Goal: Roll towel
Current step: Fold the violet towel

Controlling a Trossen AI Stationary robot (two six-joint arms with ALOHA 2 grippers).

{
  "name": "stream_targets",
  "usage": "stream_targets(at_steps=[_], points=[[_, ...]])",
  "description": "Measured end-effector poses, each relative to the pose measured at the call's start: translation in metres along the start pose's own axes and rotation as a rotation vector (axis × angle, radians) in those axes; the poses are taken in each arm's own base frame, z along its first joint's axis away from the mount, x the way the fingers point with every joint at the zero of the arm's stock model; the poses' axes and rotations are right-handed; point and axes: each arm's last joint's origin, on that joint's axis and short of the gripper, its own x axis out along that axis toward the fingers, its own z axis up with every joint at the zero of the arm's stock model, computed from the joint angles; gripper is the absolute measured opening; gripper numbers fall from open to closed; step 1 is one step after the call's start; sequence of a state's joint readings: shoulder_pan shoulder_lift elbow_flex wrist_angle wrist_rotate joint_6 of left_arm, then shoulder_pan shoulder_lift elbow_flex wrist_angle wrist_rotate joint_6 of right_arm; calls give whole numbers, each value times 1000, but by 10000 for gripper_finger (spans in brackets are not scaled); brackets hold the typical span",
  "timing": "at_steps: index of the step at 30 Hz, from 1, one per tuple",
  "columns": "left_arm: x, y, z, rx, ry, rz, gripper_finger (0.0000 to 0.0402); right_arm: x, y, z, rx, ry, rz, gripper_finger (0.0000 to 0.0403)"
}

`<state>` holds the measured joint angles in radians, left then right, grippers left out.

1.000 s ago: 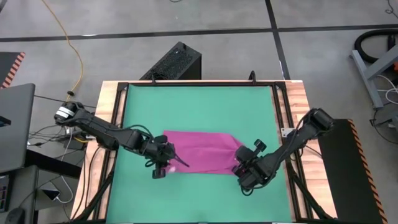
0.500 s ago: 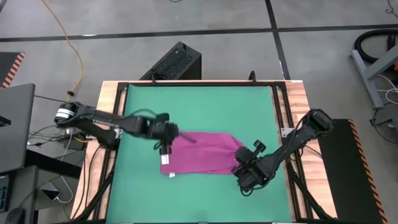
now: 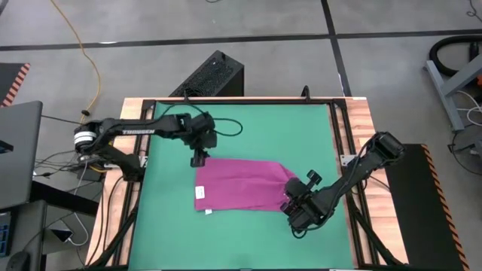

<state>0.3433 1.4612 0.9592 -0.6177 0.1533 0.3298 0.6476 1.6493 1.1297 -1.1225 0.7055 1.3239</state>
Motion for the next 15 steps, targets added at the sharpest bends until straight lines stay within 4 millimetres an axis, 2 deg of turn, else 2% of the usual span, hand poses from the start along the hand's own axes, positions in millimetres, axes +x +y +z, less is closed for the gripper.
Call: stream_targets(at_steps=[5, 8, 15], points=[[32, 11, -8, -4, 103, -54, 171, 0, 0, 0, 1, 0, 0, 12], [46, 19, -14, -21, 158, -66, 171, -1, 0, -1, -1, -1, 4, 12], [57, 26, -21, -43, 210, -83, 171, -3, 1, -3, -6, -3, 10, 12]])
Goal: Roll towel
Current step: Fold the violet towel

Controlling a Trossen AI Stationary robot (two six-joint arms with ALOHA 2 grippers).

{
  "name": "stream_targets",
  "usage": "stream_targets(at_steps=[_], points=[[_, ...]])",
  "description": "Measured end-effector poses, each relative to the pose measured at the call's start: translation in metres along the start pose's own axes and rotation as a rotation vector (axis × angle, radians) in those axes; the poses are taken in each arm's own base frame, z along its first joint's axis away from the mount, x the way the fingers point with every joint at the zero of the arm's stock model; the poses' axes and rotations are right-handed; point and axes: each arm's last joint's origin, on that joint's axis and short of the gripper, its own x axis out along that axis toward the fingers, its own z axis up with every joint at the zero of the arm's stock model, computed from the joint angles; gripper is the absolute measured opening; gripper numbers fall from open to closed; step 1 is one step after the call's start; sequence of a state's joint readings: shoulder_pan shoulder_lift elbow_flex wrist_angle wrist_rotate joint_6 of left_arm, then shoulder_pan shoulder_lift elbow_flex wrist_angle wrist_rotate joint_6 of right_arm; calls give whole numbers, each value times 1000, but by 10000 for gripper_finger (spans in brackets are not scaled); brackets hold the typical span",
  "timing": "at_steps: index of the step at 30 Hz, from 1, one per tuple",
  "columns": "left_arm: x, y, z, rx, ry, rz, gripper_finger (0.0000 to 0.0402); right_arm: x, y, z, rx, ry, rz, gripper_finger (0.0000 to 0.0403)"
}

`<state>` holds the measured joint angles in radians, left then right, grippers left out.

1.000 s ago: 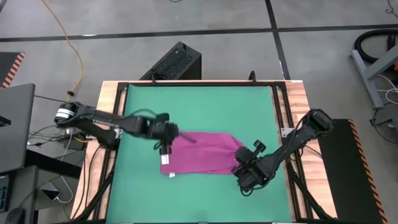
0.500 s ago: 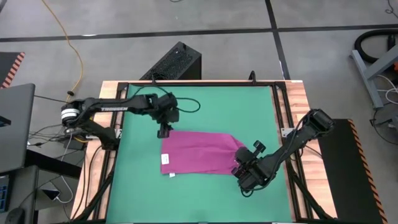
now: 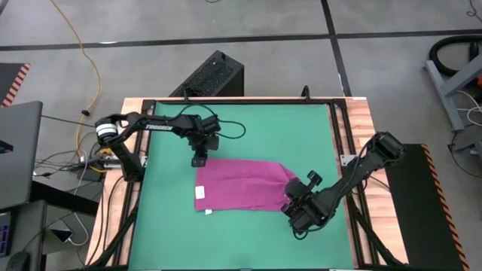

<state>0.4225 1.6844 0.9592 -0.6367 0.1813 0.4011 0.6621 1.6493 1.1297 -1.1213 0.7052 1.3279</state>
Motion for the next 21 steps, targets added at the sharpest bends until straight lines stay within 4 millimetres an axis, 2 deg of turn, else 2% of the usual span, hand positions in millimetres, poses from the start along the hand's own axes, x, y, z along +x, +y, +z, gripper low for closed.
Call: stream_targets(at_steps=[9, 13, 19, 21], points=[[0, -5, -4, -2, 54, -33, 159, 0, 0, 0, 1, 0, 0, 12], [1, -4, -2, 11, 36, -11, 114, 0, 0, 0, 1, 0, 0, 12], [3, -4, -1, 36, 20, -46, 18, 0, 0, 0, 1, 1, 1, 12], [7, -4, -1, 31, 30, -58, 6, 0, 0, 0, 1, 1, 1, 12]])
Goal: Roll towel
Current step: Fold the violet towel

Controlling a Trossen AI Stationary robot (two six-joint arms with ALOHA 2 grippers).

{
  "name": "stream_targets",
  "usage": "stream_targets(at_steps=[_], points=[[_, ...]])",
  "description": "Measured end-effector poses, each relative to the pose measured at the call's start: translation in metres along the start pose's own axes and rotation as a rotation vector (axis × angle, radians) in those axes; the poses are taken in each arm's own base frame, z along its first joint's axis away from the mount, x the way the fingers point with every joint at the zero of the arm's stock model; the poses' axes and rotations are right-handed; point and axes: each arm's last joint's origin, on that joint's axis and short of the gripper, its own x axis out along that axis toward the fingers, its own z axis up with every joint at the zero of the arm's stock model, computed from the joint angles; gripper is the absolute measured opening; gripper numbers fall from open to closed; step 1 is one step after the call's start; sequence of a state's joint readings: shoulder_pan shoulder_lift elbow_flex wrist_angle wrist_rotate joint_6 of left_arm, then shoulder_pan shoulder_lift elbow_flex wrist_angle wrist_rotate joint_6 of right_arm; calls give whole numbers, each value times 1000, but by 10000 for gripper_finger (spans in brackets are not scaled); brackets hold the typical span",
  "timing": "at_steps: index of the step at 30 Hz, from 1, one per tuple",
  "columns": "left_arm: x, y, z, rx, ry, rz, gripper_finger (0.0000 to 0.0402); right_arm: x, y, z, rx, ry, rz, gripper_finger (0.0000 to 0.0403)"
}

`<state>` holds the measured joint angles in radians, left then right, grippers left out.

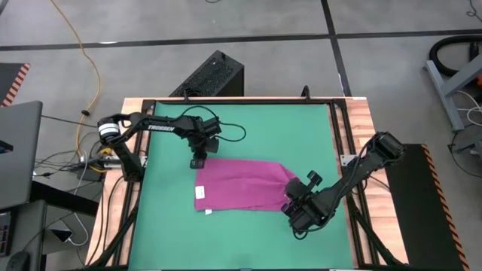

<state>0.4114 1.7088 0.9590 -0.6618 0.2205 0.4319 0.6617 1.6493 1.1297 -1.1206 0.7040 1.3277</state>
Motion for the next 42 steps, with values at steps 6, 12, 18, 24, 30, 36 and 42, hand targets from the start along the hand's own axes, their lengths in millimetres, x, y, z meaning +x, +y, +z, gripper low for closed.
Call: stream_targets(at_steps=[6, 12, 18, 24, 30, 36, 42], points=[[13, 1, -7, -23, 52, -12, 1, 0, 0, 0, -1, 1, 0, 12], [0, -3, -11, -34, 76, 68, 0, 0, -1, 0, -7, -9, -13, 12], [-20, -6, -11, -37, 17, 125, 0, -6, -3, 5, -25, -6, -31, 32], [-14, -6, -14, -34, -8, 129, 0, -9, -1, 5, -42, 98, 14, 106], [1, -10, -29, -35, -6, 114, 0, -16, -1, -4, -155, 92, 15, 183], [8, -13, -39, -51, 31, 97, 0, -28, -7, -10, -141, -198, -73, 204], [6, -14, -40, -54, 34, 106, 0, -10, -36, 24, -136, -283, -265, 192]])
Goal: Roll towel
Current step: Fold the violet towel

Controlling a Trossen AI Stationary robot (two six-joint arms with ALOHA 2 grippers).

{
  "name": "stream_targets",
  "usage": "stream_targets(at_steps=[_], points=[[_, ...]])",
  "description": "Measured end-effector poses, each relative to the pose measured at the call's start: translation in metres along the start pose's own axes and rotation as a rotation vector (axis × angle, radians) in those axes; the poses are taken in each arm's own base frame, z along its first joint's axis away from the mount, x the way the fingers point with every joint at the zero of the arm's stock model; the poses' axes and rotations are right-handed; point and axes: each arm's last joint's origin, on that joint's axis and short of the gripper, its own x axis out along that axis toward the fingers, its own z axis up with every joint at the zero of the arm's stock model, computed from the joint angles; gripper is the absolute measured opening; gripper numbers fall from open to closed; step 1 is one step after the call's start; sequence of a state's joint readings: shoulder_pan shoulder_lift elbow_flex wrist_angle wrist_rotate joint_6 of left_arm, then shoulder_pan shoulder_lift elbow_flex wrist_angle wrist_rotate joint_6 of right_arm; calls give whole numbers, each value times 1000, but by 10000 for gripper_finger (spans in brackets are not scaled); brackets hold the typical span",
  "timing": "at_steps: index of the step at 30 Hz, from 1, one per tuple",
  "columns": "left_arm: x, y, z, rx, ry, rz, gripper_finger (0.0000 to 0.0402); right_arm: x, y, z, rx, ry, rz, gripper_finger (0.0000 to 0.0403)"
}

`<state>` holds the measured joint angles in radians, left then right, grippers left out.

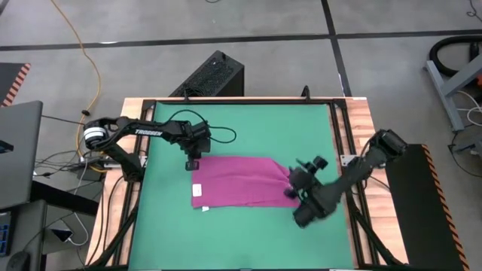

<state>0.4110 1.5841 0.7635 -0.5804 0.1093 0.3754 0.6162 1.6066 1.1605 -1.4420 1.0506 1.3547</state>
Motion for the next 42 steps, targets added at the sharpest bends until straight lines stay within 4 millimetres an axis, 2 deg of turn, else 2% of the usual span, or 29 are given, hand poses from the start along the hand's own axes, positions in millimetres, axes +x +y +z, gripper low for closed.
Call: stream_targets(at_steps=[3, 6, 11, 15, 18, 21, 23, 25, 29, 35, 39, 42], points=[[-1, 0, -1, 6, 7, 0, 0, 29, -5, -4, -74, 137, -19, 188], [-1, -1, -2, 46, 22, 1, 0, 44, -4, -27, -205, 164, 34, 189], [-1, 0, -2, 123, 30, 12, 0, 36, -24, -65, -162, 74, 157, 184], [-1, 0, -2, 198, 41, 26, 0, 26, -42, -94, -102, -78, 288, 175], [-8, 2, 4, 171, 32, 39, 0, 34, -46, -108, -80, -105, 338, 166], [-29, 4, 14, 122, 17, 96, 0, 43, -46, -119, -31, -105, 349, 158], [-50, 5, 27, 72, -70, 150, 0, 47, -44, -123, -12, -113, 363, 155], [-67, 0, 34, 26, -172, 133, 0, 49, -40, -125, -45, -131, 377, 153], [-81, -15, 41, 47, -286, 103, 0, 48, -32, -118, -124, -185, 394, 156], [-77, -33, 48, 104, -282, 103, 0, 56, -21, -110, -207, -186, 427, 173], [-73, -25, 46, 69, -224, 197, 0, 55, -12, -100, -245, -262, 450, 190], [-73, -21, 42, 18, -206, 172, 0, 57, -8, -98, -275, -275, 466, 204]])
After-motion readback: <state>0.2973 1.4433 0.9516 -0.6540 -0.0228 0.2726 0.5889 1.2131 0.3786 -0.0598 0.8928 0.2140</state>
